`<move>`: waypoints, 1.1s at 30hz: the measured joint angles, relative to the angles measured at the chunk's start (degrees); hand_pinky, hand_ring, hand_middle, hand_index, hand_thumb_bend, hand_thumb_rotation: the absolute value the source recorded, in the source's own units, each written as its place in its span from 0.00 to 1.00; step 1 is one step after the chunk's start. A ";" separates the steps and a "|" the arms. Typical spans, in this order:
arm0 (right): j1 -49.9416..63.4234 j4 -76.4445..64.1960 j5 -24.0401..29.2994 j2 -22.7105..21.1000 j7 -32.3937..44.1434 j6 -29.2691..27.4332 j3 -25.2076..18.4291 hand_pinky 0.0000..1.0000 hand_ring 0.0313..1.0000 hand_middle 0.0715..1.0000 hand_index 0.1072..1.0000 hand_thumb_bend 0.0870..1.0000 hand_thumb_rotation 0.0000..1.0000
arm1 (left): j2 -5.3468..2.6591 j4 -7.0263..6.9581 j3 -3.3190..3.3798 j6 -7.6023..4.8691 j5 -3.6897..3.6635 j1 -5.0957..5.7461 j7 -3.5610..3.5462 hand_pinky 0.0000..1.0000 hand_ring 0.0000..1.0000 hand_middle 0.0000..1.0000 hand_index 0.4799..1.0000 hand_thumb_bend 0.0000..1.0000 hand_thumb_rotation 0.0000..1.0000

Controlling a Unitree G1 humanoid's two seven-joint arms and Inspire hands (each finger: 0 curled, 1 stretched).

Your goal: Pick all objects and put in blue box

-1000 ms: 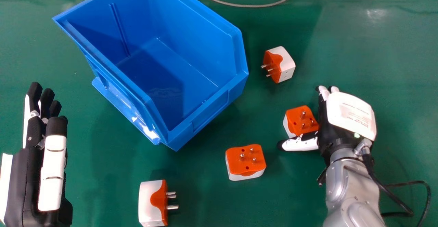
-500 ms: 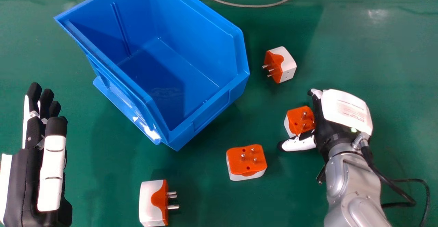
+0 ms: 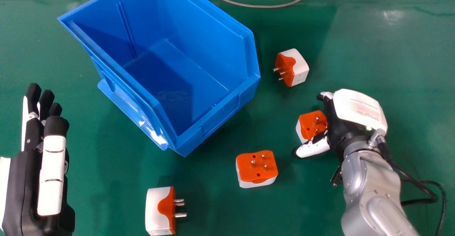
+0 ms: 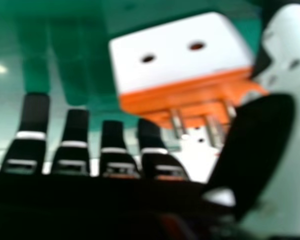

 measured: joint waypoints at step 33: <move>0.83 1.83 4.99 -0.16 -8.96 -5.53 -2.79 0.31 0.41 0.48 0.51 0.46 0.00 | 0.33 -0.55 1.36 1.32 -0.13 -0.53 -0.40 1.00 1.00 1.00 1.00 0.66 0.87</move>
